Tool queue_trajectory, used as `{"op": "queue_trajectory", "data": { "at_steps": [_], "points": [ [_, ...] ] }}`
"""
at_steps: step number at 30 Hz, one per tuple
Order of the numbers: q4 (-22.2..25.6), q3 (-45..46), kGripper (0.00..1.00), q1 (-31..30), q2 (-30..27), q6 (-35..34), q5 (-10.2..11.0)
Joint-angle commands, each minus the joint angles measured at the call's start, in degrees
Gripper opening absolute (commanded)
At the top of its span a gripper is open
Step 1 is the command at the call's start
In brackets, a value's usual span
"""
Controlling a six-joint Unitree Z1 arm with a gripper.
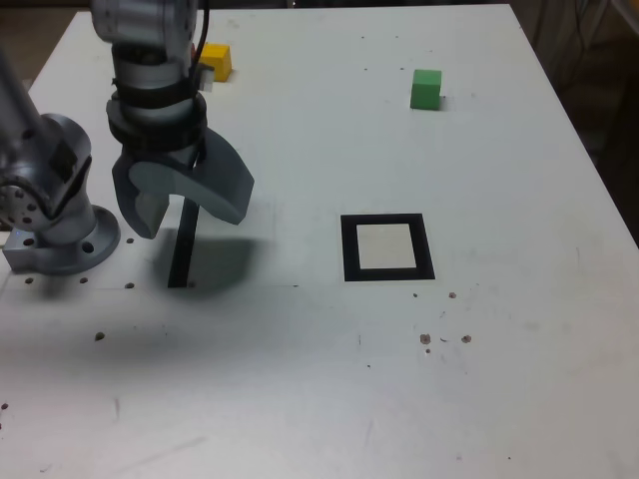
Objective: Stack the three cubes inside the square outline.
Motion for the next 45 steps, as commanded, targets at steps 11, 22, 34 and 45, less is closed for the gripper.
{"op": "queue_trajectory", "data": {
  "at_steps": [11, 22, 34, 45],
  "points": [
    [0.22, -0.01, 0.99, 0.00, -0.35, 0.06, -0.03],
    [-0.94, -0.33, 0.99, 0.00, -0.22, 0.06, 0.73],
    [2.29, -3.63, 0.99, 7.26, -0.44, 1.67, 2.30],
    [5.52, -8.06, 0.99, 18.32, 2.41, 8.64, 2.60]
  ]
}}
